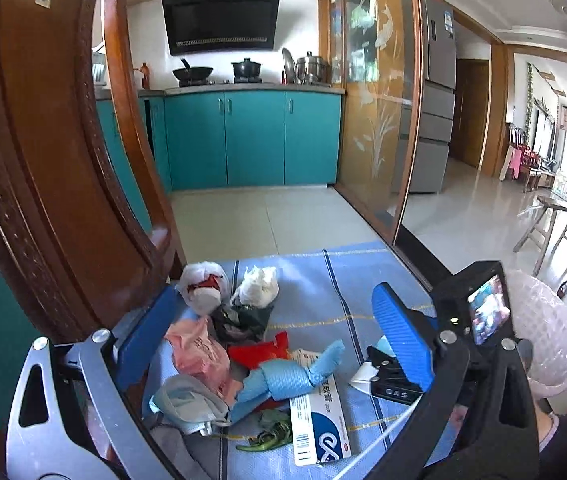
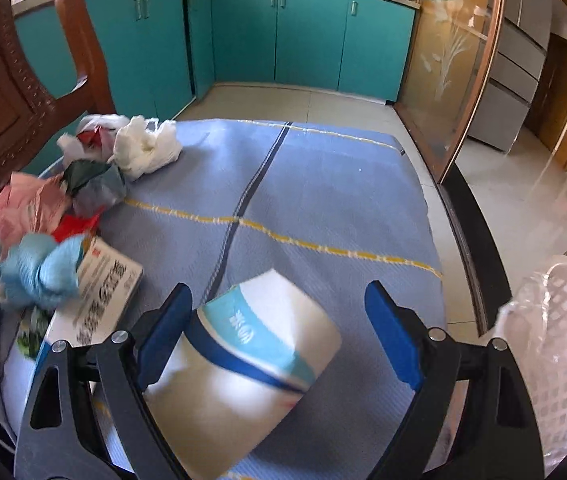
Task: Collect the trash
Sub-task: 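Move the open right gripper to the white striped paper cup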
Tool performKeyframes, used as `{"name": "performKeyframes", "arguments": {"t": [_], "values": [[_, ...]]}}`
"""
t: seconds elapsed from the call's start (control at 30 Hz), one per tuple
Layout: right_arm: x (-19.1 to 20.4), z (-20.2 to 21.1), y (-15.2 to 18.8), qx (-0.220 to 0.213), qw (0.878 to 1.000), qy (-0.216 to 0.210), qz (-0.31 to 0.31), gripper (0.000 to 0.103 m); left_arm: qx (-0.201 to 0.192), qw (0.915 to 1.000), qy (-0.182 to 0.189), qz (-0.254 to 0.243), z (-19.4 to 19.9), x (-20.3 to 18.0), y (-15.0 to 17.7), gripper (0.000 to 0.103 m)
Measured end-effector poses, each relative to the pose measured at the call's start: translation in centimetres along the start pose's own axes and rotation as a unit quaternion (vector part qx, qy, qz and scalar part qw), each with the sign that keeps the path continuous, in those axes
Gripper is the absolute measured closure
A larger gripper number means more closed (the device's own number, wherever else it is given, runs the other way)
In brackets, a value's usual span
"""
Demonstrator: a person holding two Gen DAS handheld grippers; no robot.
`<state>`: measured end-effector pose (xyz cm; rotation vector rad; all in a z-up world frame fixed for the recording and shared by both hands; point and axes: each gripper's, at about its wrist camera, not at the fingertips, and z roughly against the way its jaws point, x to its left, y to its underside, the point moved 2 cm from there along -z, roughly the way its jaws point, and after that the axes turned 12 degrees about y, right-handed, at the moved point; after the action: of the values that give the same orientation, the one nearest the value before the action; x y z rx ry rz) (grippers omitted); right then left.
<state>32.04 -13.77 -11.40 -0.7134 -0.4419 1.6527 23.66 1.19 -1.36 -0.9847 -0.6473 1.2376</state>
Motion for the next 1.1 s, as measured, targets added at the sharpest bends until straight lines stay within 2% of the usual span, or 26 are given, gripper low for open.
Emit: {"name": "performKeyframes", "arguments": {"t": [0.17, 0.4, 0.7, 1.1], "values": [[-0.4, 1.6, 0.8, -0.019, 1.000, -0.009, 0.000, 0.017, 0.010, 0.9999, -0.005, -0.007, -0.5, -0.4, 0.3, 0.006], [0.2, 2.4, 1.8, -0.019, 1.000, -0.020, 0.014, 0.017, 0.018, 0.9998, -0.003, -0.008, -0.9, -0.6, 0.3, 0.005], [-1.3, 3.7, 2.7, -0.006, 0.998, -0.053, -0.035, 0.017, 0.025, 0.9996, -0.010, -0.010, -1.5, -0.4, 0.7, 0.005], [-1.7, 3.0, 3.7, 0.022, 0.998, -0.044, -0.043, 0.017, 0.028, 0.9994, -0.010, -0.015, -1.6, -0.7, 0.8, 0.005]]}}
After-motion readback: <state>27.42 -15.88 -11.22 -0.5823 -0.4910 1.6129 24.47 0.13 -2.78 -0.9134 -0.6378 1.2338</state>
